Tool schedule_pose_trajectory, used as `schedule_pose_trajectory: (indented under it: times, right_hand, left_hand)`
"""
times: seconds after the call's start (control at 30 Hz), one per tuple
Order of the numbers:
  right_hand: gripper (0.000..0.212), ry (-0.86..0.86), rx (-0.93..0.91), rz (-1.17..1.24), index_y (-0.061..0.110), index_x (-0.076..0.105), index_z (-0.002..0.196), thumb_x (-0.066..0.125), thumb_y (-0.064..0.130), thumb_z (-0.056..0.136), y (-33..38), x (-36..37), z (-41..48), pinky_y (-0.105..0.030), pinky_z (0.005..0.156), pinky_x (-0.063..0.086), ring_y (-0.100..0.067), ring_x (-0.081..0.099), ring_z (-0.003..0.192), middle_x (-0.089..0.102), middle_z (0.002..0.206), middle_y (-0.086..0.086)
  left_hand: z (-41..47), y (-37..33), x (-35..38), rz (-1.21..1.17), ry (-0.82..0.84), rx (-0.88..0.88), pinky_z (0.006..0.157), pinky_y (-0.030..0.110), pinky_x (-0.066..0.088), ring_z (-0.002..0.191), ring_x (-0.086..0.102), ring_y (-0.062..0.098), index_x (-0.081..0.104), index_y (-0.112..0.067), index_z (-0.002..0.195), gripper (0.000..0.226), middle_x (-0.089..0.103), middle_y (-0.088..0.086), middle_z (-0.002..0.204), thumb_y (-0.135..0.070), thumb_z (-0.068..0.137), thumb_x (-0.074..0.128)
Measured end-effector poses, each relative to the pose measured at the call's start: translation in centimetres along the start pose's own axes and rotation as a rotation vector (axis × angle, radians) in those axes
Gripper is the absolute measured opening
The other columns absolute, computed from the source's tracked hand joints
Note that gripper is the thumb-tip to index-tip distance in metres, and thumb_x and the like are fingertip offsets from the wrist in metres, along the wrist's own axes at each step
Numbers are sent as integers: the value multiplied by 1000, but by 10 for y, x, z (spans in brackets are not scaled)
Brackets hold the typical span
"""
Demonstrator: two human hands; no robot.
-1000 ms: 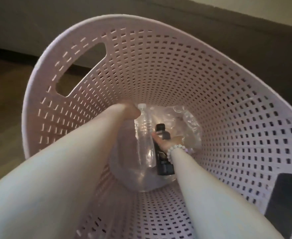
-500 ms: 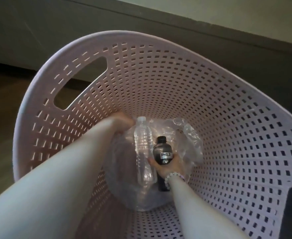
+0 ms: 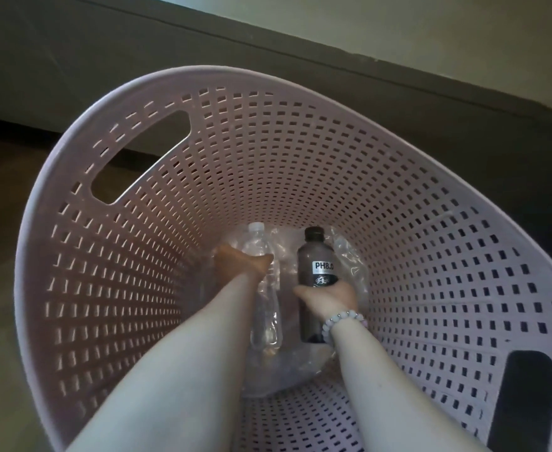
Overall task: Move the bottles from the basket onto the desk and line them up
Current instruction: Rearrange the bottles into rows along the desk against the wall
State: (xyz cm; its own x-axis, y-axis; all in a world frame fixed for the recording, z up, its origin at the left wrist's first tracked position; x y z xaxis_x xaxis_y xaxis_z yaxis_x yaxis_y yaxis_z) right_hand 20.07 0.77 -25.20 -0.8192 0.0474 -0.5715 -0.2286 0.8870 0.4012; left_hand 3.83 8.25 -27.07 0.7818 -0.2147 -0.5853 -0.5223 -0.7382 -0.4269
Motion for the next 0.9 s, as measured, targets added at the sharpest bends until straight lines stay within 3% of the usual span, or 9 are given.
schedule_pose_trajectory:
  times: [0.1, 0.2, 0.27, 0.47, 0.63, 0.73, 0.9]
  right_hand:
    - [37, -53, -58, -4, 16, 57, 95, 77, 26, 66, 2, -18, -2, -22, 60, 42, -15, 56, 65, 57, 73, 5]
    - [39, -72, -79, -11, 17, 55, 99, 76, 24, 66, -4, -26, -2, -18, 51, 34, -5, 50, 61, 55, 74, 7]
    - [42, -72, -89, -17, 15, 57, 100, 78, 23, 64, -7, -25, 1, -18, 51, 34, -5, 51, 62, 59, 78, 4]
    - [46, -99, -87, 6, 14, 60, 102, 80, 22, 61, -8, -17, 5, -24, 68, 41, -19, 59, 74, 65, 89, -3]
    - [47, -110, -100, 9, 15, 56, 103, 80, 21, 63, -7, -16, 6, -22, 58, 38, -10, 52, 64, 58, 80, 2]
    - [46, -133, -99, 36, 14, 56, 101, 81, 20, 63, -5, -15, 6, -17, 48, 32, -4, 49, 60, 54, 74, 7]
    - [42, -144, -92, 107, 18, 53, 96, 80, 20, 64, 5, -19, -16, -22, 62, 38, -13, 52, 65, 56, 79, 3]
  left_hand:
    - [-2, 14, 27, -69, 27, 3, 96, 39, 46, 121, 49, 32, 33, -6, 135, 102, 46, 13, 135, -49, 57, 84]
    - [-4, 23, 39, -64, -61, 29, 98, 38, 43, 122, 47, 33, 35, -8, 134, 99, 42, 14, 135, -43, 57, 86]
    - [-7, 29, 44, -104, -109, 25, 95, 38, 42, 121, 47, 33, 35, -8, 134, 100, 41, 15, 135, -39, 56, 88]
    - [5, 39, 52, -118, -56, -12, 85, 37, 53, 104, 62, 31, 48, -3, 117, 85, 63, 14, 114, -35, 51, 90]
    - [11, 42, 52, -115, -27, -19, 83, 32, 49, 105, 61, 29, 49, -6, 117, 73, 64, 11, 113, -23, 57, 87]
    - [8, 37, 48, -162, -13, 52, 75, 27, 46, 98, 63, 26, 52, -8, 112, 66, 65, 8, 106, -21, 56, 85]
    - [-22, -2, 22, -271, 53, 250, 71, 17, 41, 90, 59, 16, 48, -16, 113, 60, 59, -2, 102, -18, 62, 80]
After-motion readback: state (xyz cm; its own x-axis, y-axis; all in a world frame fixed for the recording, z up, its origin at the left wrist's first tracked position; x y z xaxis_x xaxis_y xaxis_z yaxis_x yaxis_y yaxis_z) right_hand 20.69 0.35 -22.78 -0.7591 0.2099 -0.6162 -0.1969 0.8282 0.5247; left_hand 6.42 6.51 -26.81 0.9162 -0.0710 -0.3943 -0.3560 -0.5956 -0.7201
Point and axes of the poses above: each hand's wrist, its own z-axis towards the middle knuckle, its own x-axis out of the palm, y = z × x, the point moved 5 cm from there along z, towards the middle knuckle
